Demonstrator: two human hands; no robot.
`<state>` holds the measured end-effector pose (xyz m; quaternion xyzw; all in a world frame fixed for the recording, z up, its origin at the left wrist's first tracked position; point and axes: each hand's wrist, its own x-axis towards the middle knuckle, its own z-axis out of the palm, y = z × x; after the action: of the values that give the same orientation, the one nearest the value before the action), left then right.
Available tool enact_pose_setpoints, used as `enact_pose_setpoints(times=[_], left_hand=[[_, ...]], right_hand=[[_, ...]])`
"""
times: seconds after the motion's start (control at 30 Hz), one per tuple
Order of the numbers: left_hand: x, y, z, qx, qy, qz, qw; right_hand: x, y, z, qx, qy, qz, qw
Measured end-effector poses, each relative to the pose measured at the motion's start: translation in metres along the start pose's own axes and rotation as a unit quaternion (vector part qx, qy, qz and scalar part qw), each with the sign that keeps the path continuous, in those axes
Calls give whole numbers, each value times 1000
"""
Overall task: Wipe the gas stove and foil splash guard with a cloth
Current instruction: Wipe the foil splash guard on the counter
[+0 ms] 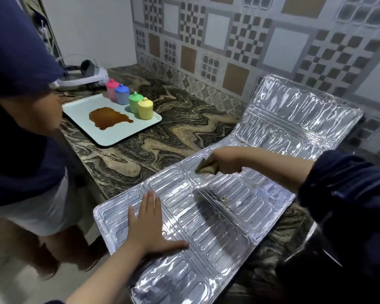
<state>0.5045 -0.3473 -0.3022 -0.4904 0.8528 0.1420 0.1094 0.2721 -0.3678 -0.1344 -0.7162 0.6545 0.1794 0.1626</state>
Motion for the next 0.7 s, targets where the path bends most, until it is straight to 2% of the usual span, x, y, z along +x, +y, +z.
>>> enact_pose_setpoints(times=[0.1,0.17,0.3,0.37,0.5,0.7], left_hand=[[-5,-8,2,8,-12,0,1000],[-7,-12,2,10,-18,-3,1000],[-7,-9,-13,37,-41,-13,998],[-1,-2,-25,52,-40,-27,997],[19,23,-32,5,9,-16,1000],[54,45,-4,-15,58,7,998]], right_hand=[[42,-6,17,19,107,-17,994],[65,-14,33,-2,127,-17,992],[87,-35,63,-122,13,-6,992],[89,-36,59,-145,-7,-15,989],[94,-35,51,-165,-40,-9,985],[92,-37,48,-236,-64,-42,969]])
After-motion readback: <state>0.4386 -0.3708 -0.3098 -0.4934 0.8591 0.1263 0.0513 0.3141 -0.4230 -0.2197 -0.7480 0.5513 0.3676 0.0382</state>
